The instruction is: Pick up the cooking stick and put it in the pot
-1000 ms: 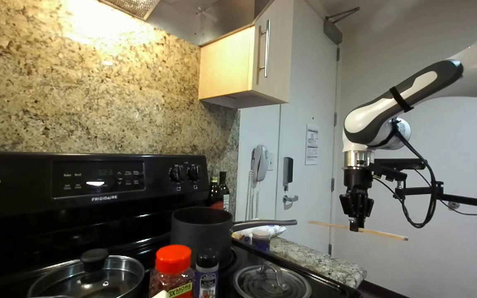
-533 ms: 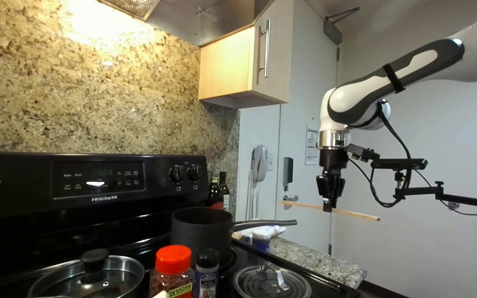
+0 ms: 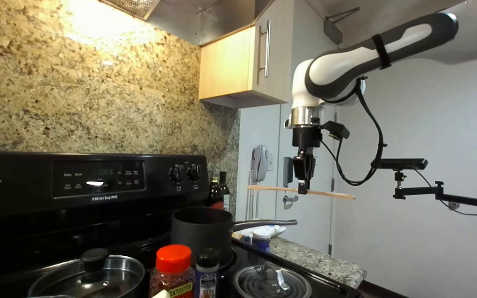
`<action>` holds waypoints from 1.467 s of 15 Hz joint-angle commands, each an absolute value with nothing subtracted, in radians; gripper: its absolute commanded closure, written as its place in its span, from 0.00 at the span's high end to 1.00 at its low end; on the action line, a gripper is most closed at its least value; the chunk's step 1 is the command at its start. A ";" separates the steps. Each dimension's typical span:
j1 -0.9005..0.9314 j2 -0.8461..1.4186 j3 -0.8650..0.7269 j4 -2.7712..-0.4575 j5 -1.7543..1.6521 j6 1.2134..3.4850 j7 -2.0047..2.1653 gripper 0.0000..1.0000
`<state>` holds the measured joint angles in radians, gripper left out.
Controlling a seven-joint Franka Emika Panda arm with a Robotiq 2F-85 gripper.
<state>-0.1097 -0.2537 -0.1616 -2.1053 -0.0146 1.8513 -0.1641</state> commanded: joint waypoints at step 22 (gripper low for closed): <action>-0.045 0.172 -0.054 -1.609 -0.059 1.642 -0.200 0.25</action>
